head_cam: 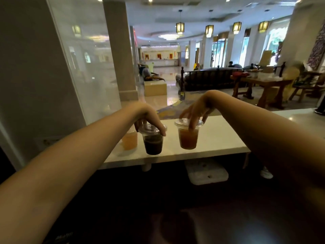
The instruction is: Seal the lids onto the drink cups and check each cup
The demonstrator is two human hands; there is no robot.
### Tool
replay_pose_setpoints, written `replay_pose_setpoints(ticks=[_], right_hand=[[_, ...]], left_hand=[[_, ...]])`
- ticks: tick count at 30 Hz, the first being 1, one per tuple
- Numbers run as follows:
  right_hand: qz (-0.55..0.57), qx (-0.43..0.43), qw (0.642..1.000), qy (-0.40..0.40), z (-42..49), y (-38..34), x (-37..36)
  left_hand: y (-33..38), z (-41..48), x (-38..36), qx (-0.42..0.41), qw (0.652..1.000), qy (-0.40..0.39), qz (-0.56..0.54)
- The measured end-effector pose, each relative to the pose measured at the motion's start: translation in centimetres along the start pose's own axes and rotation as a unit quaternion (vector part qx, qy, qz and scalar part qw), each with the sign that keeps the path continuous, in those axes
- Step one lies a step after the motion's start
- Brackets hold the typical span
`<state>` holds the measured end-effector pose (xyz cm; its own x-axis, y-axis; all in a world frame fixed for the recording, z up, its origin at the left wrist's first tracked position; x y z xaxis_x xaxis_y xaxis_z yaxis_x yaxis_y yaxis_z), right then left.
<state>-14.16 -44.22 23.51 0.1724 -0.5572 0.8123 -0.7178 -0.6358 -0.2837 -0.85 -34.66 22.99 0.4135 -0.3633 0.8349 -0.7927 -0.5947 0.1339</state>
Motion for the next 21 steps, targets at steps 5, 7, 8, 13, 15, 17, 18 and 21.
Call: replay_pose_setpoints(ticks=[5,7,8,13,15,17,18,21], right_hand=[[0.004,-0.004,1.0,0.012,3.8,0.0,0.7],[-0.003,-0.008,1.0,0.012,5.0,0.4,0.8],[-0.01,-0.011,1.0,0.012,5.7,0.6,0.8],[-0.029,-0.021,0.999,0.024,8.9,1.6,1.0],[-0.038,-0.017,0.999,0.026,9.7,1.7,1.4],[-0.047,-0.016,0.999,0.019,10.3,1.8,1.5],[-0.054,-0.018,0.998,0.015,10.5,1.9,1.5],[-0.079,-0.028,0.996,0.006,10.5,2.0,1.4]], left_hand=[[0.4,3.8,0.5,-0.01,1.0,0.011,-0.009],[0.7,5.1,0.3,-0.013,1.0,0.008,-0.013],[0.9,5.8,0.2,-0.015,1.0,0.005,-0.012],[1.4,8.8,0.3,-0.022,1.0,-0.003,-0.003],[1.4,9.8,0.6,-0.025,1.0,-0.005,-0.008],[1.1,10.5,0.9,-0.032,0.999,-0.002,-0.006],[1.1,10.7,1.0,-0.037,0.999,0.002,-0.001],[1.3,11.0,1.1,-0.053,0.998,0.02,0.018]])
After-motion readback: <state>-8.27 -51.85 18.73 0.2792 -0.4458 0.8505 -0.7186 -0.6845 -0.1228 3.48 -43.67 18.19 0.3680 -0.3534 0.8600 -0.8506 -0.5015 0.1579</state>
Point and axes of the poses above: each hand's wrist, its own z-axis towards the middle knuckle, its own x-axis out of the back of the hand, y = z × x, the point moved 8 cm from there along z, towards the middle knuckle, and after that the axes turned 5 degrees about x, right-handed, at the moved point
